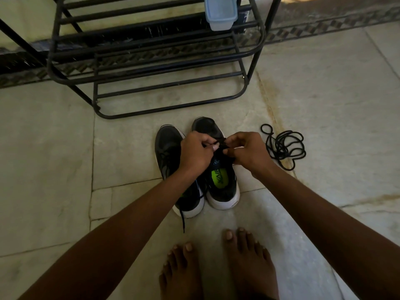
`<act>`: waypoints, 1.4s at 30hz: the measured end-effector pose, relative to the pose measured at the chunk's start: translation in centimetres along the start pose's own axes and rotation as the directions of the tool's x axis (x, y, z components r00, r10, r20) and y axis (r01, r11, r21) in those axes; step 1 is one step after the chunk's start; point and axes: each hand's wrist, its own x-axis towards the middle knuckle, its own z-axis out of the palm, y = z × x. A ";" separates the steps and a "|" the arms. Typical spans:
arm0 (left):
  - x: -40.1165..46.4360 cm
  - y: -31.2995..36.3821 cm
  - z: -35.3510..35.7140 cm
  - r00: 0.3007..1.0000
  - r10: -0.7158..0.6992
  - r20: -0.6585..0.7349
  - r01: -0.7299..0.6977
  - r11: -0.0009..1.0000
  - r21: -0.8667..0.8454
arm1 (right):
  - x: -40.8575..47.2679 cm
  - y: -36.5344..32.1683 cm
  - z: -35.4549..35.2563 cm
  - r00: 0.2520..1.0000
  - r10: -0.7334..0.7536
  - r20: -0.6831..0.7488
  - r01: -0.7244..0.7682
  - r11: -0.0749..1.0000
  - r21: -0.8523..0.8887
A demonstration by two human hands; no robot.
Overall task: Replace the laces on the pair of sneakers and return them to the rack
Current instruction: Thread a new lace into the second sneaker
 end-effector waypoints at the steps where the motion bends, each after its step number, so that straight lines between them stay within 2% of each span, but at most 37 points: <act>1: -0.1 0.0 0.1 1.000 -0.009 -0.010 0.009 1.000 -0.011 | 0.0 0.0 0.0 1.000 0.020 0.005 -0.020 0.999 0.038; 7: -0.7 -0.4 0.8 0.995 -0.029 -0.092 0.023 0.997 -0.071 | 0.2 0.1 0.0 0.997 0.067 0.032 -0.070 0.992 0.107; 19: -1.7 -1.2 2.2 0.980 0.034 -0.196 -0.042 0.998 -0.038 | 0.0 0.2 -0.1 0.995 0.089 0.032 -0.093 0.983 0.158; 23: -1.6 -1.2 2.5 0.980 0.010 -0.197 -0.019 0.999 -0.042 | 0.0 0.1 -0.1 0.996 0.078 0.041 -0.083 0.984 0.158; 38: -1.5 -1.2 3.0 0.975 0.074 -0.209 -0.059 0.995 0.080 | -0.5 0.1 -0.2 0.996 0.031 0.082 -0.046 0.979 0.197; 42: -1.8 -1.3 2.9 0.972 0.103 -0.211 -0.078 0.989 0.125 | -0.3 -0.1 -0.3 0.989 0.090 0.113 -0.119 0.950 0.288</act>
